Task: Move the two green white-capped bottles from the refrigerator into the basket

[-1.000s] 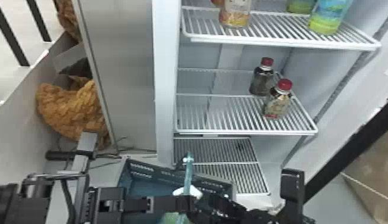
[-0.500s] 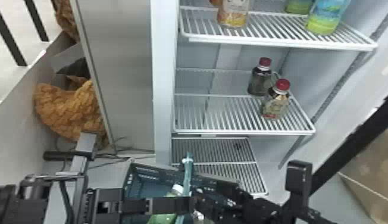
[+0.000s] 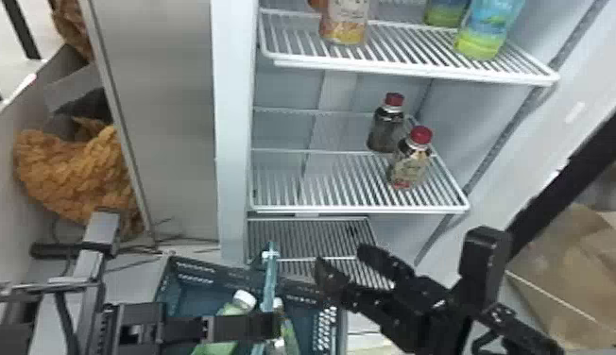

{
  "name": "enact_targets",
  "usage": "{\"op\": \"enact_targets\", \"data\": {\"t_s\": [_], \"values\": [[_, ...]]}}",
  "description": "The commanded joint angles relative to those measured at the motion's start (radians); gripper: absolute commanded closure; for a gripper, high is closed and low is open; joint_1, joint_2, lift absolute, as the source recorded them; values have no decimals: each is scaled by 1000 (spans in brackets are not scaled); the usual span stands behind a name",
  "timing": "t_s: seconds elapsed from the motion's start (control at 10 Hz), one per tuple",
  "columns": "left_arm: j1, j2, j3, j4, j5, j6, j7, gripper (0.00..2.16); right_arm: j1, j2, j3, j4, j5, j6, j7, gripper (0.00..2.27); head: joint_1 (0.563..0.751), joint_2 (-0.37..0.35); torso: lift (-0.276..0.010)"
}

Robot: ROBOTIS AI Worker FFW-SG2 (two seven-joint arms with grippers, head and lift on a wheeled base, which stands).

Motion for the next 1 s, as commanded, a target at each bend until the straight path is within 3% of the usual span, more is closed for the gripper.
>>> {"op": "enact_targets", "data": {"t_s": [0.0,0.2,0.6,0.9], "values": [[-3,0,-2,0,0,0,0,1161,2,8,-7,9,27,-116,-6,344,695,-233,-263],[-3,1,-2,0,-2,0,0,1161,11,13,-3,38,35,-323,-27,348,695,-249,-263],[-3,1,-4,0,-2,0,0,1161,41,20,39,43,19,-573,-123,352,695,-272,-263],[0,3,-6,0,2,0,0,1161,97,25,65,16,23,-639,-244,351,695,-291,-263]]}}
